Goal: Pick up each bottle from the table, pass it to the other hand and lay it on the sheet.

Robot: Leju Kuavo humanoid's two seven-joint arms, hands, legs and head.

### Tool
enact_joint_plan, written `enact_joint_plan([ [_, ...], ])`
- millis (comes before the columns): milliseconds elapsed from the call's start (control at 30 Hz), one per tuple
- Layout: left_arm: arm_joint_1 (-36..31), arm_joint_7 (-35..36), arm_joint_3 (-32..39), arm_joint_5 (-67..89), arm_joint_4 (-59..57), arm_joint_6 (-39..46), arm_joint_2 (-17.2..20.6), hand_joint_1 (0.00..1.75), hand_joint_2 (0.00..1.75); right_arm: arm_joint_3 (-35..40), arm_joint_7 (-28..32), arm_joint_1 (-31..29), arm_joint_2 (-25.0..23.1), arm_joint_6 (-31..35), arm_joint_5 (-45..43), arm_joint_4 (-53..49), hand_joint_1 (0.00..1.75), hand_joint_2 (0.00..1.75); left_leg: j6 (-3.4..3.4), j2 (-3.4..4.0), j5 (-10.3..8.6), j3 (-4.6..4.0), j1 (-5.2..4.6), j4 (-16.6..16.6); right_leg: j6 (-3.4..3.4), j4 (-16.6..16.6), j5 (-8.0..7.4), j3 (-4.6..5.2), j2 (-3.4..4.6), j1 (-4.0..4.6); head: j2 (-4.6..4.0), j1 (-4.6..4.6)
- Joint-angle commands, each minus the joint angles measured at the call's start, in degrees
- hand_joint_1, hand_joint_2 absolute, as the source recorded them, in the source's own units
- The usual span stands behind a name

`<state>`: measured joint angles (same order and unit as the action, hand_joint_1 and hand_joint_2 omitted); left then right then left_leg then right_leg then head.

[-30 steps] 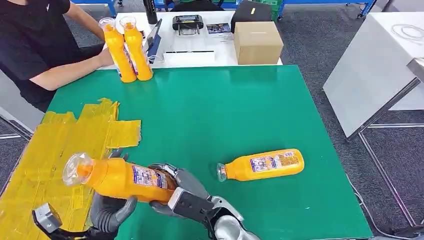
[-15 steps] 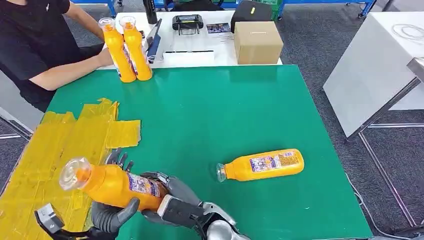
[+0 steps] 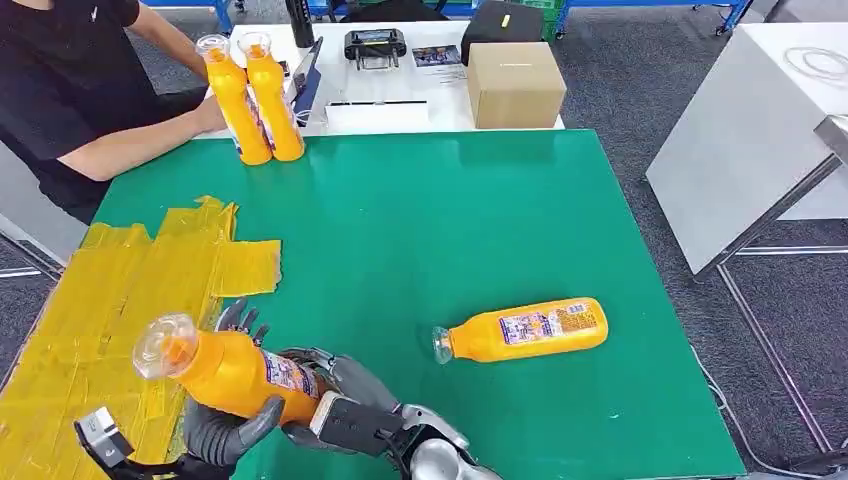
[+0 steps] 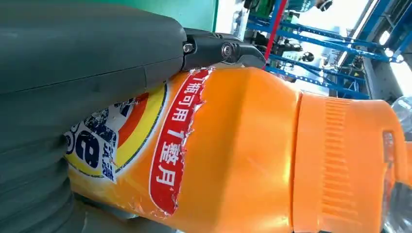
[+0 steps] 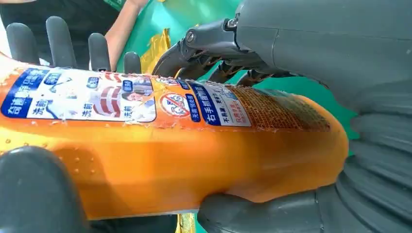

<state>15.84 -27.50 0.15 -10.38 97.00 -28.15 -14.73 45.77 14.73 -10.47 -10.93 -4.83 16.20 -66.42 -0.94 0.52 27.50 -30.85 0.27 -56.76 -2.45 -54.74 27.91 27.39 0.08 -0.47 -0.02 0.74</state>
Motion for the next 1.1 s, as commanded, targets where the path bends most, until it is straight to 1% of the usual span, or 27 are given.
enact_joint_plan([
  [33,-2.0,-0.5,-2.5,-0.4,-3.3,-0.8,1.7,1.75,1.75,3.1,-0.1,-2.1,0.2,-0.6,0.3,4.9,1.75,1.75,0.03,-0.11,-0.06,0.05,0.05,0.1,0.06,0.1,-0.06,-0.10,-0.08,0.05,0.00,0.00],
  [667,-2.8,-0.8,-1.5,-0.7,-4.1,-1.6,2.2,1.75,1.75,2.6,0.2,-2.6,0.0,-0.4,0.7,5.7,1.75,1.75,0.01,-0.07,-0.05,0.01,0.01,0.0,0.03,0.1,-0.04,-0.03,-0.05,0.01,0.00,-0.02],
  [767,-2.8,-1.7,-1.1,0.8,-3.8,-1.0,2.2,1.75,1.75,2.1,0.9,-2.2,0.3,0.7,1.6,5.1,1.75,1.75,0.02,-0.10,-0.06,0.02,0.03,0.1,0.05,0.1,-0.05,-0.06,-0.07,0.03,0.00,-0.02],
  [800,-2.7,-3.1,-0.7,3.1,-3.3,-0.1,2.2,1.75,1.75,1.6,1.3,-1.9,0.7,1.5,2.3,3.9,0.37,1.75,0.01,-0.07,-0.04,0.01,0.00,0.0,0.03,0.0,-0.03,-0.03,-0.05,0.00,0.00,-0.02],
  [833,-2.7,-3.6,-0.6,3.9,-3.1,0.2,2.3,1.75,1.75,1.3,1.3,-1.7,0.9,1.6,2.3,3.3,0.00,1.75,0.02,-0.11,-0.05,0.03,0.04,0.1,0.06,0.1,-0.04,-0.07,-0.08,0.04,0.00,0.00],
  [867,-2.6,-7.1,0.1,10.6,-2.0,3.6,2.5,1.75,1.75,0.3,1.3,-1.4,1.7,2.0,2.3,0.6,0.00,1.75,0.01,-0.11,-0.05,-0.01,0.01,0.0,0.03,0.0,-0.02,-0.03,-0.09,0.01,0.00,-0.02],
  [900,-2.7,-8.0,0.8,12.7,-2.0,4.6,2.5,1.75,1.75,-0.3,0.9,-1.4,2.2,2.0,2.2,-0.8,0.00,1.75,0.02,-0.13,-0.05,0.00,0.04,0.0,0.05,0.1,-0.03,-0.06,-0.11,0.04,0.00,-0.02],
  [1000,-3.2,-11.6,3.8,23.7,-2.6,11.3,2.4,1.75,1.75,-2.5,-0.1,-1.8,4.4,1.4,1.2,-5.5,0.00,1.75,0.03,-0.09,-0.04,-0.07,0.06,0.0,0.06,0.0,-0.05,0.02,-0.06,0.06,0.00,-0.02],
  [1100,-3.2,-11.8,4.4,23.8,-2.8,11.0,2.3,1.75,1.75,-2.9,-0.4,-1.7,4.7,0.9,0.9,-6.2,0.00,1.75,0.01,-0.15,-0.06,-0.05,0.03,0.0,0.04,0.0,-0.04,-0.02,-0.13,0.03,0.00,-0.04],
])
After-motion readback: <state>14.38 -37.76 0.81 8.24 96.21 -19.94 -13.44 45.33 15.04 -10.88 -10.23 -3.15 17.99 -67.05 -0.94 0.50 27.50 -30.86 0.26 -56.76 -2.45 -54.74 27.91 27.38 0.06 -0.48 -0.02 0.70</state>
